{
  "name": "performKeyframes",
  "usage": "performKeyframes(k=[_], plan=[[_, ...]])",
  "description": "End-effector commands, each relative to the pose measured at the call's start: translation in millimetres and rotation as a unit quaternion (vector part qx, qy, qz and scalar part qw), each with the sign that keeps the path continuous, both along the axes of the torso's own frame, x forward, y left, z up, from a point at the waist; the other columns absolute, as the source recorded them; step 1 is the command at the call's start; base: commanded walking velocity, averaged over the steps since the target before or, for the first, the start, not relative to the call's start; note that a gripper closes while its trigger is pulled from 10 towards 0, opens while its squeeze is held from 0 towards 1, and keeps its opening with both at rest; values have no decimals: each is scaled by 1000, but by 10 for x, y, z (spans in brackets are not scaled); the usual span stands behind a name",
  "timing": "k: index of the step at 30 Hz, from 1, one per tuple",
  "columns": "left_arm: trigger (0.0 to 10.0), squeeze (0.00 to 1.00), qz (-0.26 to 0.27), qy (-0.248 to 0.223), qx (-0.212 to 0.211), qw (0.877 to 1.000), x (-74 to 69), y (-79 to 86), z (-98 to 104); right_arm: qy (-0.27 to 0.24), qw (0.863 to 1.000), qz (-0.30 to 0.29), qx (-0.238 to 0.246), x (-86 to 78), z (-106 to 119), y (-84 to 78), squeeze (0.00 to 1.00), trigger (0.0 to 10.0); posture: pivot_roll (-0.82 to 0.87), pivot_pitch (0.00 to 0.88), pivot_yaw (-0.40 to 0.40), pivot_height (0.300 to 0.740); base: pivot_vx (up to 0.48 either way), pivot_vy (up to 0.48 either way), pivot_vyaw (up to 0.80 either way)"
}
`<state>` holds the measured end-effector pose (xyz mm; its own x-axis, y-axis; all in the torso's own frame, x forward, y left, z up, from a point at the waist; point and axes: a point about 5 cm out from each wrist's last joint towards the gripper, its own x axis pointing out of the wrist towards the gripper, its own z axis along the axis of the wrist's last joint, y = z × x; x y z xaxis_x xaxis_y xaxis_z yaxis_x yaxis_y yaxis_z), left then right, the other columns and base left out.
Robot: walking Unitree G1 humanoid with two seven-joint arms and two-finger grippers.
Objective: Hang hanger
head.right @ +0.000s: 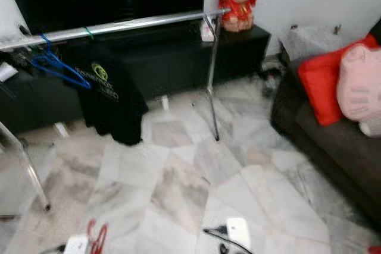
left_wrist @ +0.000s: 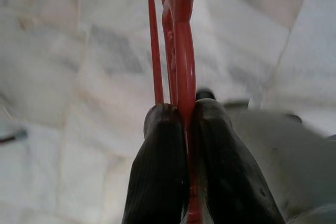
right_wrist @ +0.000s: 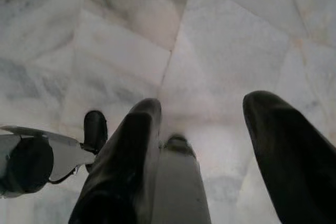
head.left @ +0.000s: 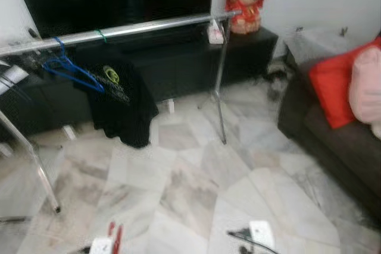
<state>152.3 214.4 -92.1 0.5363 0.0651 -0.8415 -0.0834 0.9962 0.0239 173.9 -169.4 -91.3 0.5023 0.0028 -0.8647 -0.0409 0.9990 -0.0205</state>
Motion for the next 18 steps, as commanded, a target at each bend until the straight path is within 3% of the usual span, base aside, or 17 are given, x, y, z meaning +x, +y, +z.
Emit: performKeyframes(k=[1,13,18], plan=[[10000,0,2,-1,-8,1000,5,-54,-8,7,1000,-6,-9,-45,-10,-109,0,10000,-5,0,9,740,330,0,0],[10000,0,3,5,-6,1000,-26,1,-11,4,1000,-8,-13,37,48,-281,0,10000,-6,0,10,740,330,0,0],[10000,0,4,8,-4,1000,-38,35,-9,5,1000,-5,-8,25,28,-184,0,10000,-7,0,11,740,331,0,0]])
